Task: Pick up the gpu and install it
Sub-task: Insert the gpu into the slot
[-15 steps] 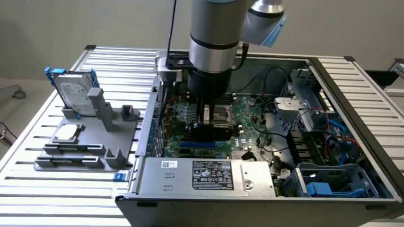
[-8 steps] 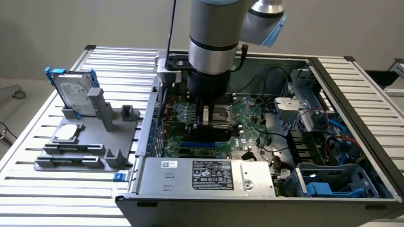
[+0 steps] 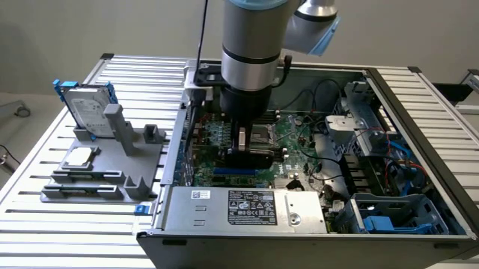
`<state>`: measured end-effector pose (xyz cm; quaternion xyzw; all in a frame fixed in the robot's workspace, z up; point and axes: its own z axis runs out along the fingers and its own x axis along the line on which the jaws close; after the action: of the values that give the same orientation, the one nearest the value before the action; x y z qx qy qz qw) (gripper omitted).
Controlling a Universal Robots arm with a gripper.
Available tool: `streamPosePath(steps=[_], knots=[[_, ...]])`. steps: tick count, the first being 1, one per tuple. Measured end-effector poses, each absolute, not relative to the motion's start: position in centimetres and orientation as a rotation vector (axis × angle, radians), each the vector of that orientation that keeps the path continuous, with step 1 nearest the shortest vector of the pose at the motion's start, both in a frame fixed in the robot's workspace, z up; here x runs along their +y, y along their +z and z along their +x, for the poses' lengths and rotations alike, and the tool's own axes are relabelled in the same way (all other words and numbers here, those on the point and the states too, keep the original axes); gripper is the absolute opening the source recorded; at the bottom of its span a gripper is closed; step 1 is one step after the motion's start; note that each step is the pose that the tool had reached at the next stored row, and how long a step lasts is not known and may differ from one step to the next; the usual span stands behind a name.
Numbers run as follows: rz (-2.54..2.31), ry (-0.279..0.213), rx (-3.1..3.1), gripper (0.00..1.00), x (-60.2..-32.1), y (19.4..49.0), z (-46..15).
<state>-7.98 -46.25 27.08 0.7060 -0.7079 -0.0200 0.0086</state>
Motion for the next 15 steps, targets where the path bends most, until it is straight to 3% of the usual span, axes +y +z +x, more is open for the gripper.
streamPosePath(steps=[15], knots=[[2.216, -0.084, -2.220, 0.26, -46.75, 26.41, -7.98]])
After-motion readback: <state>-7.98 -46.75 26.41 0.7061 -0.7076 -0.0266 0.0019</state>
